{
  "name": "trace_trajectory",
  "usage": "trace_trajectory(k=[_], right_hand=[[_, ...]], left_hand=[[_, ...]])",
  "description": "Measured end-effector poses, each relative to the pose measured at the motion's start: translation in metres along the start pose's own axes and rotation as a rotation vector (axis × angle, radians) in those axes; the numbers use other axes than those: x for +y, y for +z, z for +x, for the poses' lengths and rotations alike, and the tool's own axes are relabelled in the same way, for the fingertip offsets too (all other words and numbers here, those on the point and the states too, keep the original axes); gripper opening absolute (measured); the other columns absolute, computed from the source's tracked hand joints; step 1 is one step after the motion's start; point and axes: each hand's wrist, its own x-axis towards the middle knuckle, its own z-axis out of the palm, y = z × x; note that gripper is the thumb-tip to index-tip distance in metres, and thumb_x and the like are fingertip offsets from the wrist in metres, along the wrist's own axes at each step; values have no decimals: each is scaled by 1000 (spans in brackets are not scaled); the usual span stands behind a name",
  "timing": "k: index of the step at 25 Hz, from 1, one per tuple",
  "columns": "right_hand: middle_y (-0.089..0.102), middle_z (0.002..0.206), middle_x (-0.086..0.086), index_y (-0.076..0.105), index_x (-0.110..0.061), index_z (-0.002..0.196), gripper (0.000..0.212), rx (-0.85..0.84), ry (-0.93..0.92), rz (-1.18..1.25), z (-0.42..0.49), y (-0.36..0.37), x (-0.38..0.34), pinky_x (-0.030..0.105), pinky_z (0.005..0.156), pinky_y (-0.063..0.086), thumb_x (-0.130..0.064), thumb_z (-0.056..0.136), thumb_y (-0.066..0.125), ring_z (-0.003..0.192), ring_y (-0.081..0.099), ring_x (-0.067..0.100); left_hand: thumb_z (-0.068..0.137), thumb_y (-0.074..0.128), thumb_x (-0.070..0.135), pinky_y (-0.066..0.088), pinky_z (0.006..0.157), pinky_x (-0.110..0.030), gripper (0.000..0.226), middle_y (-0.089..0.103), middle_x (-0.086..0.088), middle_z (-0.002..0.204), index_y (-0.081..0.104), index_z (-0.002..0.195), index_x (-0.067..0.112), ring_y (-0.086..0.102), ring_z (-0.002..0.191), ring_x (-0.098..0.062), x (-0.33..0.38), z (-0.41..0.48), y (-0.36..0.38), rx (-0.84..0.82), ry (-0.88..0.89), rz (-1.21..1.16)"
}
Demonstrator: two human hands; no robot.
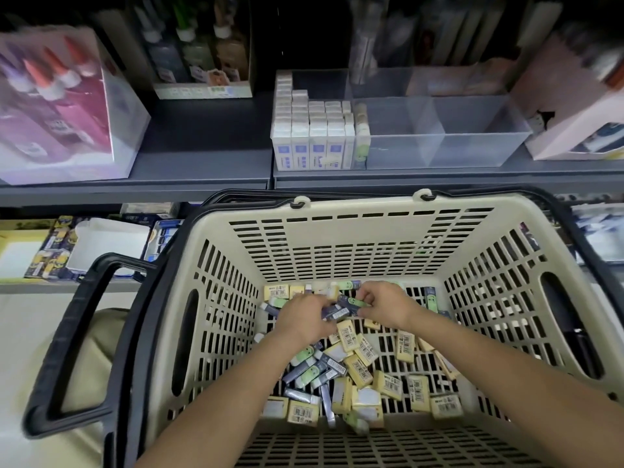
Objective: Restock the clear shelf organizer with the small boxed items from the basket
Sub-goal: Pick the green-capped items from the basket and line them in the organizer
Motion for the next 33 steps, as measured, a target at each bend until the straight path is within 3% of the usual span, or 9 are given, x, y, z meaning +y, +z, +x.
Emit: trace_trajectory(k=[3, 6, 11, 13, 15, 19, 23, 28, 33], right_hand=[[56, 82, -2, 56, -21, 84, 18, -30, -16, 295, -8, -7, -8, 35, 74, 49, -10, 80, 69, 73, 54, 15], [60, 92, -3, 56, -17, 88, 16, -25, -56, 404, -16, -8, -23, 20, 58, 44, -9, 81, 68, 62, 52, 8], [68, 83, 2, 53, -14, 85, 17, 40, -69, 681, -21, -7, -42, 16, 55, 48, -9, 81, 68, 63, 63, 6], [67, 80, 5, 51, -13, 85, 20, 81, -90, 727, -21, -2, -48, 16, 56, 49, -8, 80, 69, 60, 63, 5], [66, 83, 7, 52, -17, 85, 22, 79, -113, 644, -18, 5, -51, 23, 64, 51, -11, 78, 72, 65, 60, 9], [63, 89, -7, 58, -24, 88, 26, 47, -146, 317, -10, 4, -39, 20, 68, 44, -34, 73, 76, 79, 58, 5], [52, 113, -3, 48, -24, 122, 48, 193, -71, -374, -1, 1, -14, 28, 74, 43, -44, 81, 64, 106, 54, 18], [48, 124, 3, 40, -17, 130, 59, 132, -66, -450, 12, 21, -6, 33, 85, 46, -41, 81, 63, 114, 48, 22], [55, 98, 0, 57, -19, 103, 35, 190, 8, -228, 6, 17, -10, 28, 61, 44, -37, 74, 65, 91, 55, 17]], left_hand=[[78, 68, 20, 43, 67, -21, 41, 61, 2, 96, 61, 118, 19, 58, 84, -15, 0, 1, -10, -14, -76, -371], [79, 66, 5, 43, 52, -20, 26, 60, 2, 74, 64, 104, 11, 54, 60, -10, 5, -1, -19, -88, -150, -790], [83, 68, 19, 47, 68, -24, 14, 71, -1, 83, 63, 94, 14, 64, 73, -12, 6, -8, -26, -87, -279, -1544], [83, 66, 28, 50, 81, -32, 23, 72, -6, 91, 62, 99, 13, 66, 87, -19, 9, -7, -24, -130, -273, -1740], [79, 68, 28, 54, 80, -35, 36, 67, -15, 103, 58, 107, 7, 65, 94, -25, 14, -6, -23, -149, -285, -1873], [86, 64, 15, 54, 52, -28, 23, 67, -20, 103, 58, 104, 2, 68, 76, -21, 11, -5, -21, -45, -435, -1795], [83, 66, 7, 53, 62, -33, 16, 67, -6, 78, 57, 94, 15, 64, 72, -16, -4, -7, -20, -12, -545, -1606], [83, 66, 6, 52, 66, -34, 13, 67, -5, 77, 61, 88, 15, 62, 74, -17, -5, -8, -17, -78, -536, -1562], [83, 67, 4, 56, 75, -36, 15, 67, -12, 89, 62, 96, 8, 64, 76, -21, -2, -9, -17, -133, -558, -1567]])
